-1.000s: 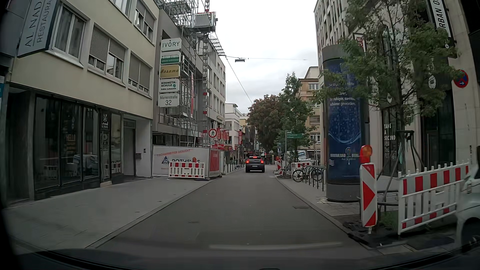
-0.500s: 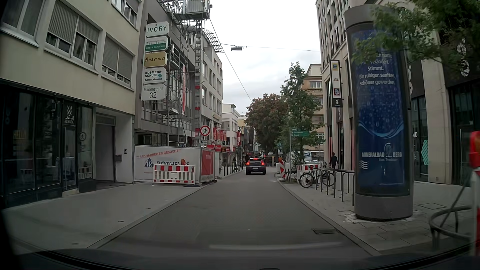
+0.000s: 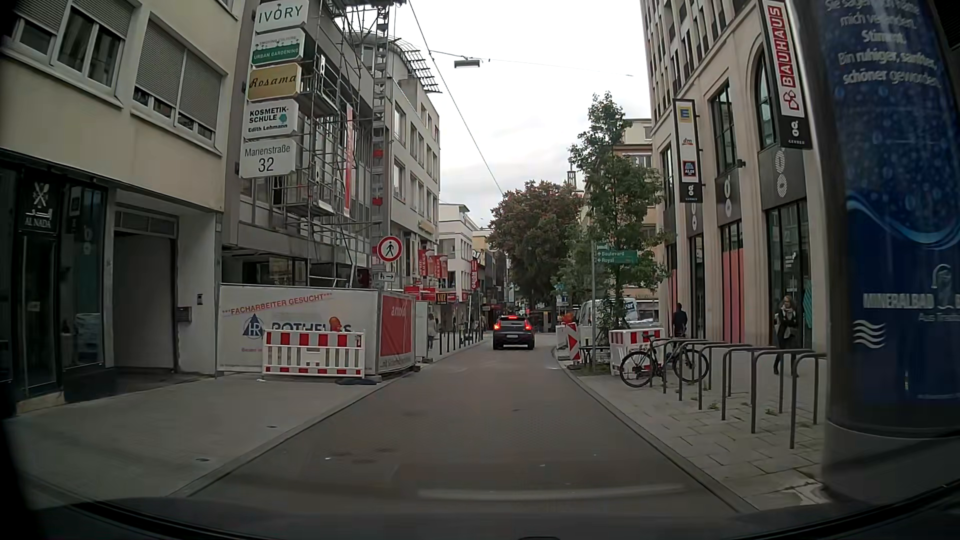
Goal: Follow the waypoints while adhering to traffic rules and regulations
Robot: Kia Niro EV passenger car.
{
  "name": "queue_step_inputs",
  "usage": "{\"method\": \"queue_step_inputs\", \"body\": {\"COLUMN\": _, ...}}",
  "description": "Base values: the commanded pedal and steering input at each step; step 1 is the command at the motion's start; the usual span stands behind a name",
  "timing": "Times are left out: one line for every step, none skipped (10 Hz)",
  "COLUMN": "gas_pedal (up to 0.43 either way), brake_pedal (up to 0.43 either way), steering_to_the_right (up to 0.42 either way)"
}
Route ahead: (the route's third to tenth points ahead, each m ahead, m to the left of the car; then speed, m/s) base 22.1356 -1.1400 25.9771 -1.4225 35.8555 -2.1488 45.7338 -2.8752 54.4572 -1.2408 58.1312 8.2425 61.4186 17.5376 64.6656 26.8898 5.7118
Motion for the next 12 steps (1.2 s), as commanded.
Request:
{"method": "queue_step_inputs", "body": {"gas_pedal": 0.000, "brake_pedal": 0.000, "steering_to_the_right": 0.005}}
{"method": "queue_step_inputs", "body": {"gas_pedal": 0.000, "brake_pedal": 0.000, "steering_to_the_right": 0.005}}
{"method": "queue_step_inputs", "body": {"gas_pedal": 0.000, "brake_pedal": 0.000, "steering_to_the_right": 0.005}}
{"method": "queue_step_inputs", "body": {"gas_pedal": 0.000, "brake_pedal": 0.104, "steering_to_the_right": 0.005}}
{"method": "queue_step_inputs", "body": {"gas_pedal": 0.000, "brake_pedal": 0.140, "steering_to_the_right": 0.005}}
{"method": "queue_step_inputs", "body": {"gas_pedal": 0.000, "brake_pedal": 0.165, "steering_to_the_right": 0.005}}
{"method": "queue_step_inputs", "body": {"gas_pedal": 0.000, "brake_pedal": 0.189, "steering_to_the_right": 0.005}}
{"method": "queue_step_inputs", "body": {"gas_pedal": 0.000, "brake_pedal": 0.189, "steering_to_the_right": 0.005}}
{"method": "queue_step_inputs", "body": {"gas_pedal": 0.000, "brake_pedal": 0.195, "steering_to_the_right": 0.005}}
{"method": "queue_step_inputs", "body": {"gas_pedal": 0.000, "brake_pedal": 0.195, "steering_to_the_right": 0.005}}
{"method": "queue_step_inputs", "body": {"gas_pedal": 0.000, "brake_pedal": 0.177, "steering_to_the_right": 0.005}}
{"method": "queue_step_inputs", "body": {"gas_pedal": 0.000, "brake_pedal": 0.152, "steering_to_the_right": 0.005}}
